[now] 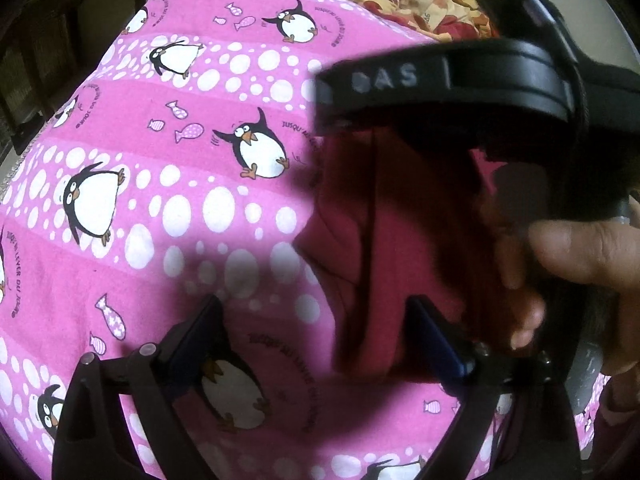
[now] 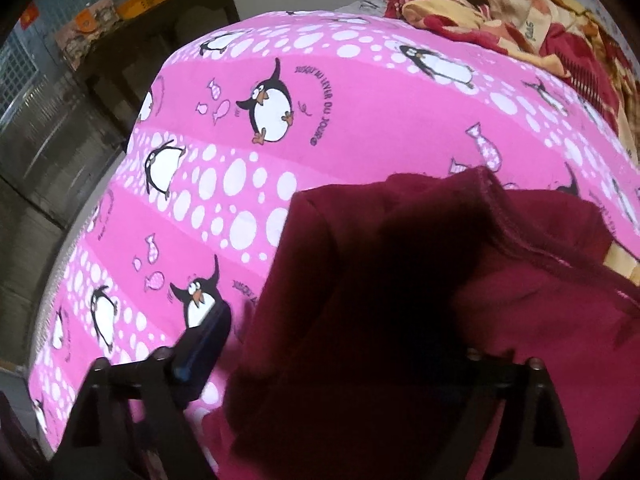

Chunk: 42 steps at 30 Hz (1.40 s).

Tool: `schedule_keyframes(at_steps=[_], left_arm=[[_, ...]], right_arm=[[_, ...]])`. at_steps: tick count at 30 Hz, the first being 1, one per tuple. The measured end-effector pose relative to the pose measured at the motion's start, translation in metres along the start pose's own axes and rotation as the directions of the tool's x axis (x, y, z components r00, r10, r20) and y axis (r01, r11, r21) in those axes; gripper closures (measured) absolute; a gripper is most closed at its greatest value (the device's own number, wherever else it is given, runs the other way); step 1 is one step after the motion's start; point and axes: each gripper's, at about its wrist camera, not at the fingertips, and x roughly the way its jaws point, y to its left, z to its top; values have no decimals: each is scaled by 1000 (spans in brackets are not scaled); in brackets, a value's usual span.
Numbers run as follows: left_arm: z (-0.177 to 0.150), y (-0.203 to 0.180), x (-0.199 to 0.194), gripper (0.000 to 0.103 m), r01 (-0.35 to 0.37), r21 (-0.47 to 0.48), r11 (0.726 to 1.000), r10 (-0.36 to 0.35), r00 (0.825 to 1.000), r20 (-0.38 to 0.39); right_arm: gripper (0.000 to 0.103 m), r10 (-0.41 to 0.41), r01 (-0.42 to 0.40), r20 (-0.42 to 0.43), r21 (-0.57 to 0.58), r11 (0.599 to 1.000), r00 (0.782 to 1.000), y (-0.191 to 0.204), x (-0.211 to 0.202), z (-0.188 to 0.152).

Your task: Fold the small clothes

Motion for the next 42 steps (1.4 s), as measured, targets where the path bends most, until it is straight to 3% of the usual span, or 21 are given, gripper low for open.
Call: schedule_keyframes(at_steps=[6,10,18,24,26,28,30,32,33,34,36,39,42], left_arm=[[0,-4,2,9,-11,3,1000,11,1000,1],[2,-10,3,9,-28,23,999,28,1000,-6],[19,-28,-4,9,-38,82,996,35,999,35],[35,-50,-1,9,41,106,994,-46,998,48],[40,-57,4,25,77,128,989,-82,996,39],[43,-61,11,55,66,135,989,-68,998,16],[43,-56,15,66,94,110,989,-95,996,-3],[45,-52,15,70,141,82,987,-141,990,1],[44,-53,14,72,143,90,986,-144,990,6],[43,-55,12,75,142,103,984,-144,989,11],[39,-59,7,79,137,133,982,-141,990,24],[37,-67,1,82,134,166,977,-143,989,42],[38,-72,-3,83,144,176,974,-155,987,48]], right_arm=[[59,97,-98,18,23,995,995,-22,-17,-6],[76,195,-197,43,47,979,980,-31,-31,-10],[83,302,-311,98,101,945,948,-49,-63,-18],[84,320,-333,111,124,935,941,-58,-70,-20],[84,329,-342,110,133,930,938,-61,-70,-21],[84,329,-341,107,135,930,938,-63,-70,-22],[84,351,-361,90,151,920,932,-66,-70,-21],[81,353,-363,84,177,915,932,-69,-69,-19],[66,352,-363,87,187,913,932,-72,-70,-16],[40,347,-360,96,198,912,933,-73,-71,-14],[22,336,-358,136,215,908,932,-75,-77,-7],[20,316,-334,118,192,923,941,-66,-76,8],[16,281,-281,17,138,950,960,-46,-59,20]])
